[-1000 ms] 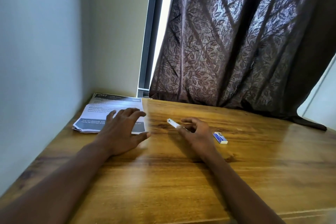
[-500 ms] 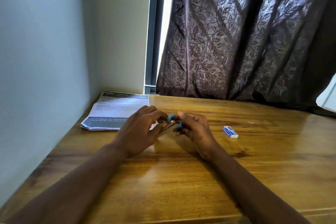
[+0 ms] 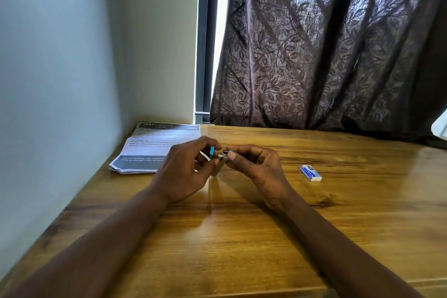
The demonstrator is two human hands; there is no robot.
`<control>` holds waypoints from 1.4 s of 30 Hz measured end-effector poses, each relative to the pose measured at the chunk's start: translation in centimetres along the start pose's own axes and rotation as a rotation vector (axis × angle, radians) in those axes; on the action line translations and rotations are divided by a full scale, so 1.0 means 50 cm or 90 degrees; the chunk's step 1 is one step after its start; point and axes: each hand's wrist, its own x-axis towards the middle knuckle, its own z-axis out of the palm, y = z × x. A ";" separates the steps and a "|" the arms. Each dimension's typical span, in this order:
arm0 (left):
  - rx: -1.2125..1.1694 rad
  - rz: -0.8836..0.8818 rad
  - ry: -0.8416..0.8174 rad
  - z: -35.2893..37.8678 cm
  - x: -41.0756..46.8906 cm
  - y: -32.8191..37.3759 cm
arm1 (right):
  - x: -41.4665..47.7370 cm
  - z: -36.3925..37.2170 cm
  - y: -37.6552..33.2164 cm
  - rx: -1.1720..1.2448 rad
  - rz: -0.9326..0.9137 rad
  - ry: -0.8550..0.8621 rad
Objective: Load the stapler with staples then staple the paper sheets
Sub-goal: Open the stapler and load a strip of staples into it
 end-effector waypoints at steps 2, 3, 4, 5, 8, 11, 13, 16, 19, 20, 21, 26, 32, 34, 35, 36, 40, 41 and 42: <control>0.020 0.041 -0.002 -0.001 0.000 0.005 | -0.003 0.001 -0.005 -0.016 -0.027 -0.015; 0.035 0.057 -0.003 -0.001 0.000 0.009 | -0.004 0.002 -0.006 -0.031 -0.042 -0.026; 0.051 0.067 -0.003 -0.001 -0.001 0.012 | -0.005 0.004 -0.006 -0.049 -0.056 -0.035; 0.069 0.070 0.002 -0.002 -0.001 0.014 | -0.005 0.006 -0.005 -0.070 -0.069 -0.041; 0.120 0.068 0.026 -0.002 -0.004 0.020 | -0.004 0.014 0.000 -0.130 -0.099 -0.047; 0.131 0.068 0.058 -0.003 -0.003 0.023 | -0.003 0.018 -0.002 -0.157 -0.117 -0.044; 0.109 0.063 0.076 0.001 -0.003 0.028 | -0.004 0.021 -0.003 -0.171 -0.124 -0.037; 0.083 0.042 0.093 0.003 0.000 0.027 | -0.001 0.025 0.001 -0.160 -0.132 -0.024; -0.029 -0.073 0.213 -0.012 0.012 0.004 | 0.008 0.013 -0.013 -0.033 -0.113 0.060; -0.117 -0.125 0.241 -0.019 0.017 -0.003 | 0.011 0.005 -0.020 0.032 -0.096 0.094; -0.211 -0.173 0.257 -0.023 0.020 -0.005 | 0.012 -0.001 -0.026 0.094 -0.076 0.121; -0.550 -0.314 0.242 -0.029 0.030 -0.001 | 0.024 -0.018 -0.037 0.323 0.053 0.181; -0.681 -0.386 0.225 -0.033 0.034 -0.007 | 0.020 -0.026 -0.045 0.271 0.159 0.176; -0.667 -0.389 0.202 -0.034 0.034 -0.006 | 0.015 -0.033 -0.047 0.082 0.122 0.137; -0.660 -0.391 0.182 -0.033 0.033 -0.005 | 0.012 -0.039 -0.044 -0.059 0.060 0.113; -0.658 -0.393 0.153 -0.031 0.031 -0.004 | 0.008 -0.044 -0.040 -0.206 -0.018 0.093; -0.638 -0.381 -0.016 -0.016 0.022 0.002 | -0.003 -0.032 -0.027 -0.562 -0.171 0.010; -0.619 -0.375 -0.046 -0.013 0.020 0.003 | -0.004 -0.023 -0.026 -0.575 -0.171 -0.009; -0.607 -0.370 -0.064 -0.009 0.018 0.004 | -0.006 -0.014 -0.025 -0.571 -0.168 -0.026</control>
